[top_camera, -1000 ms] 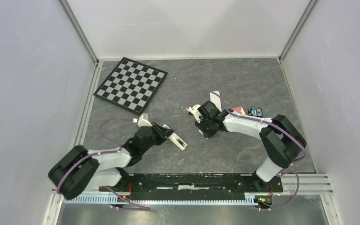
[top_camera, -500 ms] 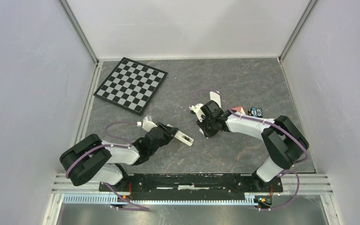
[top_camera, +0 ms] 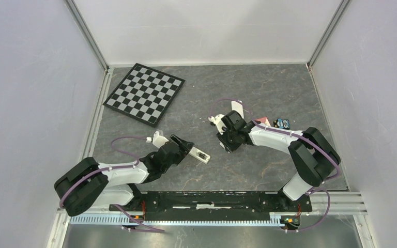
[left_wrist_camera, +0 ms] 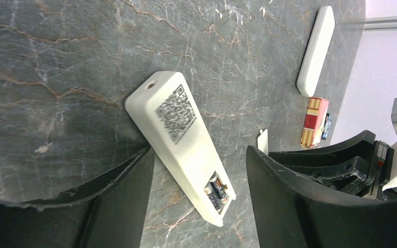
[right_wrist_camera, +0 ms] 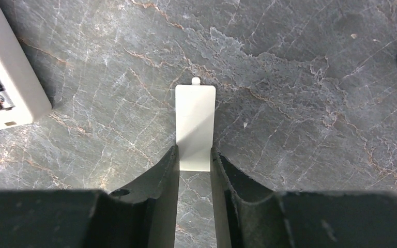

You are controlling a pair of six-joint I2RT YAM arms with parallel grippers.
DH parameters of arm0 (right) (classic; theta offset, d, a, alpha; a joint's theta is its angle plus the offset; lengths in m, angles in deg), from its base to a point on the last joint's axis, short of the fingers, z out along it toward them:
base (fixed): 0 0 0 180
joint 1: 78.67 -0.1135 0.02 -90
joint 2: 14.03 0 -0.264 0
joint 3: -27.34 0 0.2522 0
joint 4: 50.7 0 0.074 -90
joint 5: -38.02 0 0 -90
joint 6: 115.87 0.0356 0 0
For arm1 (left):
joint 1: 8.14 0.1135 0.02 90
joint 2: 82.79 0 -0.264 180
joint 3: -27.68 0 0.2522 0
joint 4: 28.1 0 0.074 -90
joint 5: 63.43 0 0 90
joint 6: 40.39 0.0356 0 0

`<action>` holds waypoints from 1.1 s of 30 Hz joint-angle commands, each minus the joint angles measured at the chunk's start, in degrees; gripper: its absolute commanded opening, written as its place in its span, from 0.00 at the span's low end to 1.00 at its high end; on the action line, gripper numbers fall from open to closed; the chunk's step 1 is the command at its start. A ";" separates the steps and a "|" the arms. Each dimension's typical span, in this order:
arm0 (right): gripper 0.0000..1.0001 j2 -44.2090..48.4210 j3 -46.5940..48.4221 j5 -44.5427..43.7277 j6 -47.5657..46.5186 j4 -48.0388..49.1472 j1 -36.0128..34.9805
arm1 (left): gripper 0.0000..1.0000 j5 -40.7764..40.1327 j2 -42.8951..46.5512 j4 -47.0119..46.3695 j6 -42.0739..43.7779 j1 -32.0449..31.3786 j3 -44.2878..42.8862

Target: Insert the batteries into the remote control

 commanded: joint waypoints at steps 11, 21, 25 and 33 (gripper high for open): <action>0.42 -3.24 0.81 -2.37 -1.14 -6.89 0.26 | 0.88 -8.46 20.34 23.19 10.65 -0.47 -0.74; 0.40 -7.54 2.20 -1.14 0.05 -8.07 0.33 | 0.85 0.63 23.33 6.65 29.08 0.55 -3.30; 0.34 -8.90 2.86 1.39 0.06 -8.04 0.35 | 0.84 8.99 21.15 0.93 28.84 3.56 -2.22; 0.28 -8.45 4.56 -1.00 1.34 -7.51 0.35 | 0.84 23.96 13.18 -6.06 28.11 8.81 -3.70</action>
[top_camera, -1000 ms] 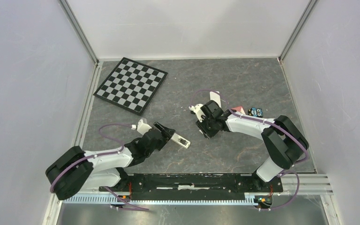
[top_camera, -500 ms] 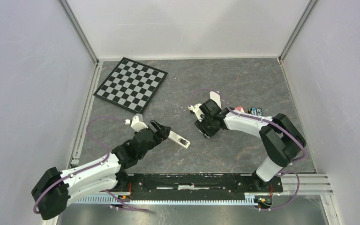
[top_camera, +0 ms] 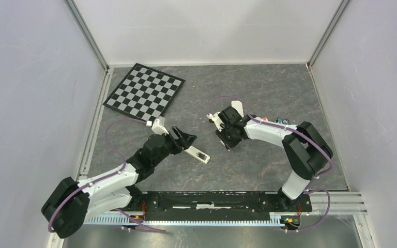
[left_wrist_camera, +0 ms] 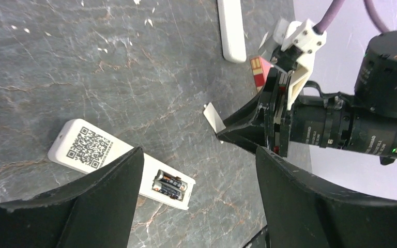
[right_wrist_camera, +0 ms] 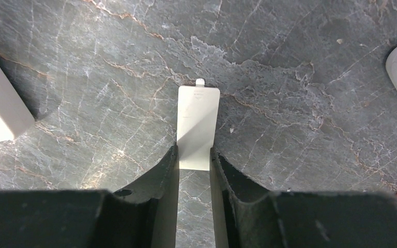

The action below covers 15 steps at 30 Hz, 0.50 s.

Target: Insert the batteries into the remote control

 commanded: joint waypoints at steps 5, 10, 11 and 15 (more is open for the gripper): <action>0.30 0.35 -2.31 -0.81 1.32 0.03 -0.02 | 0.81 12.90 -7.29 -6.32 2.88 1.77 -4.85; 0.31 3.39 -3.16 1.09 1.32 1.25 0.24 | 0.79 15.25 -11.60 -6.40 2.85 2.04 -7.40; 0.31 3.77 -3.33 1.52 1.32 1.31 0.33 | 0.78 15.79 -12.50 -6.58 2.69 2.05 -7.85; 0.32 5.11 -3.47 2.04 1.32 1.51 0.63 | 0.76 17.27 -15.13 -7.57 2.18 2.05 -9.23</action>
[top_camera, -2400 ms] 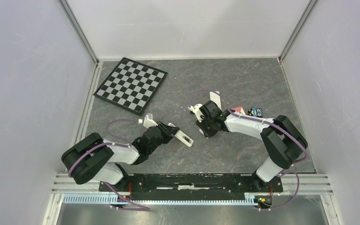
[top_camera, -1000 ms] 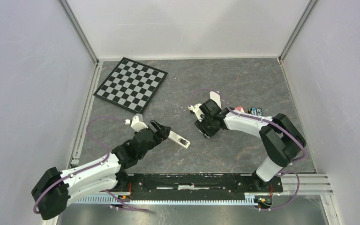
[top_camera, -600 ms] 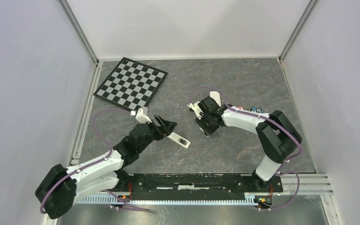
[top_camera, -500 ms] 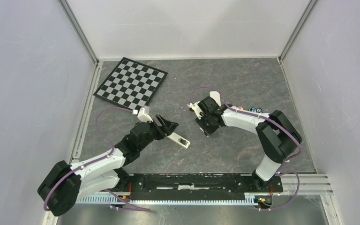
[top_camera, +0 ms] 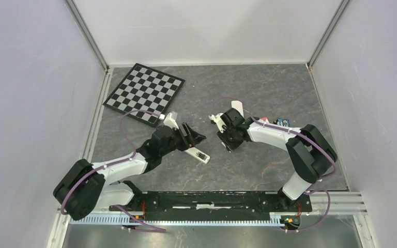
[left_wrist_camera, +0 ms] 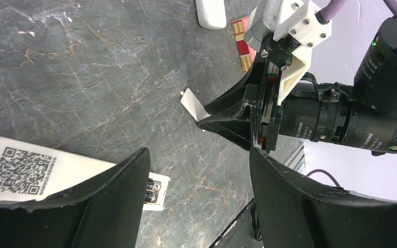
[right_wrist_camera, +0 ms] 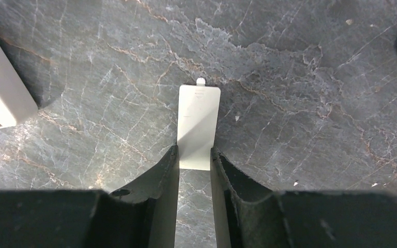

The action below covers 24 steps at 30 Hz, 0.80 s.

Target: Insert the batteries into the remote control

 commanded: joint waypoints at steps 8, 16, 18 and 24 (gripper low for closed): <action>0.33 4.31 -0.47 3.28 2.27 0.82 1.02 | 0.74 6.46 -8.41 -6.26 0.72 0.26 -4.97; 0.34 4.91 -1.57 4.78 2.69 2.47 1.61 | 0.70 8.02 -15.64 -6.10 -1.93 0.19 -8.59; 0.34 5.12 -1.70 4.92 2.69 2.79 1.74 | 0.69 7.91 -17.09 -5.30 -2.37 0.20 -9.47; 0.35 5.18 -1.54 4.76 2.71 2.64 1.87 | 0.67 8.03 -19.53 -6.00 -3.01 0.20 -10.44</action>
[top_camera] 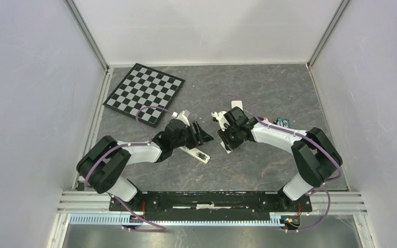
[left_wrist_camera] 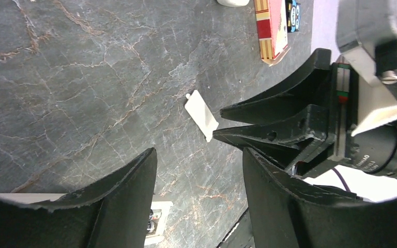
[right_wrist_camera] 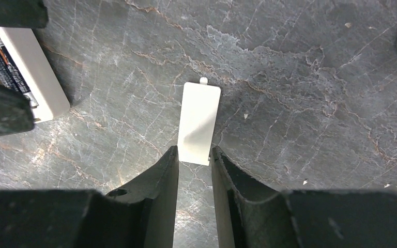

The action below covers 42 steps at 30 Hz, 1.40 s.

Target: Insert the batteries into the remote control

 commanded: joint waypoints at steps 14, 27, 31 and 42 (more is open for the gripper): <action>0.60 -0.17 0.09 -3.45 0.36 -2.82 -2.13 | 0.67 0.35 -2.03 -2.76 -1.63 0.16 -2.16; 0.49 -3.34 0.01 -5.95 2.26 -2.37 -2.83 | 0.67 -0.07 -1.65 -2.92 -1.72 0.19 -1.57; 0.43 -4.01 -0.17 -6.95 2.71 -2.54 -3.14 | 0.67 -0.08 -1.66 -2.89 -1.72 0.19 -1.47; 0.26 -1.65 -0.15 -8.27 4.05 -1.23 -3.37 | 0.66 1.03 -2.43 -4.47 -1.85 0.20 -1.17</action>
